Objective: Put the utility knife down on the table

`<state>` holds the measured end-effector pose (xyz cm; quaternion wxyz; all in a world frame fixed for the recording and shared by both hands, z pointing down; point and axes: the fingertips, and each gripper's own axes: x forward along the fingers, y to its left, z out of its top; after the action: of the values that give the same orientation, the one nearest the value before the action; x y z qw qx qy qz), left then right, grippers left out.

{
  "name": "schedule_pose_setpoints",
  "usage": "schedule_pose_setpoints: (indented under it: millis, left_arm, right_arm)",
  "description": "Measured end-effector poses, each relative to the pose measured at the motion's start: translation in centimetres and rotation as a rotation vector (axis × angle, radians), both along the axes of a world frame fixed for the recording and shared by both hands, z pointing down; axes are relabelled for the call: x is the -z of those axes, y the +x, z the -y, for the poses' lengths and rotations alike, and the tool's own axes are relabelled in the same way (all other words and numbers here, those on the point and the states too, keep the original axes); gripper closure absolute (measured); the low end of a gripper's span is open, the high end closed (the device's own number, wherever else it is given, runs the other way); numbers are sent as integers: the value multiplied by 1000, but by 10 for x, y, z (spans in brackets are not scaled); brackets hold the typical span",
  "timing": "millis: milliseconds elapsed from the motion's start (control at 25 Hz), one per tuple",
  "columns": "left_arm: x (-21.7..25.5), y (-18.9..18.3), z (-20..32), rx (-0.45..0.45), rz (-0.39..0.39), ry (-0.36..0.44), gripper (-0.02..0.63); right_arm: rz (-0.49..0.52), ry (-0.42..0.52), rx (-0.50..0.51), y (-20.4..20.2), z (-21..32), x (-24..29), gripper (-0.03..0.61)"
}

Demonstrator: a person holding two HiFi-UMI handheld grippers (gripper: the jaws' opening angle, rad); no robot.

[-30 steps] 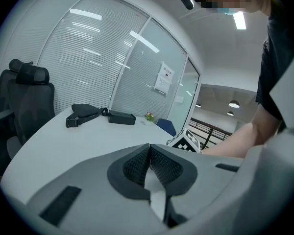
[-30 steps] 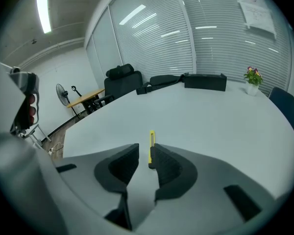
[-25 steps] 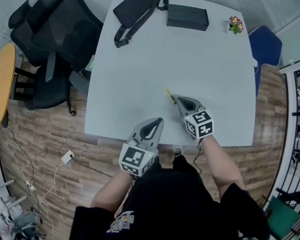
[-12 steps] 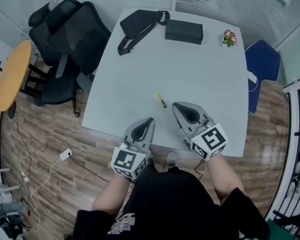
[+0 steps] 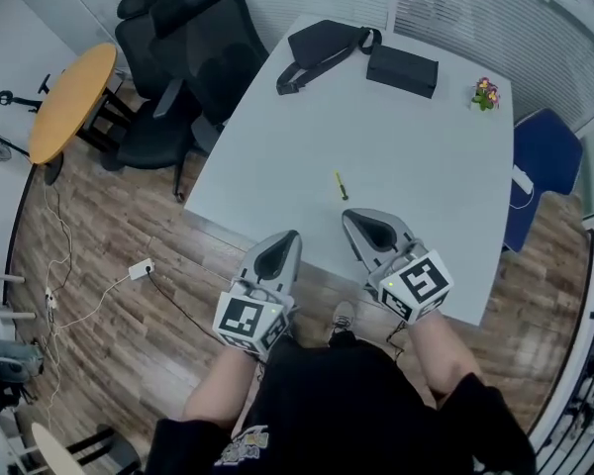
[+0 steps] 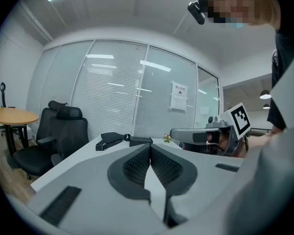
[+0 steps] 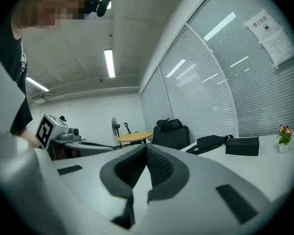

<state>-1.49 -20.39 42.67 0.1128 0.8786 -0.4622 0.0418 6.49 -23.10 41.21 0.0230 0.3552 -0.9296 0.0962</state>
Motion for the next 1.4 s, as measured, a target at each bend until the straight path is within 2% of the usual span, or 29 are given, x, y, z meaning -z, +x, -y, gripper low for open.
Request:
schedule_pose_setpoints:
  millis: [200, 360, 800, 1120, 1400]
  left_arm:
    - [3, -21, -25, -3, 4, 7, 609]
    - [5, -40, -46, -41, -8, 19, 608]
    - [6, -82, -110, -266, -61, 40, 609]
    - [4, -74, -150, -416, -94, 41, 609]
    - [14, -65, -165, -462, -103, 58, 609]
  right_arm:
    - [2, -7, 10, -25, -24, -2, 575]
    - [-2, -17, -30, -45, -48, -6, 575]
    - [-57, -20, -295, -79, -127, -11, 575]
    - [-90, -13, -468, -67, -185, -8, 575]
    - [-85, 5, -526, -58, -206, 4, 575]
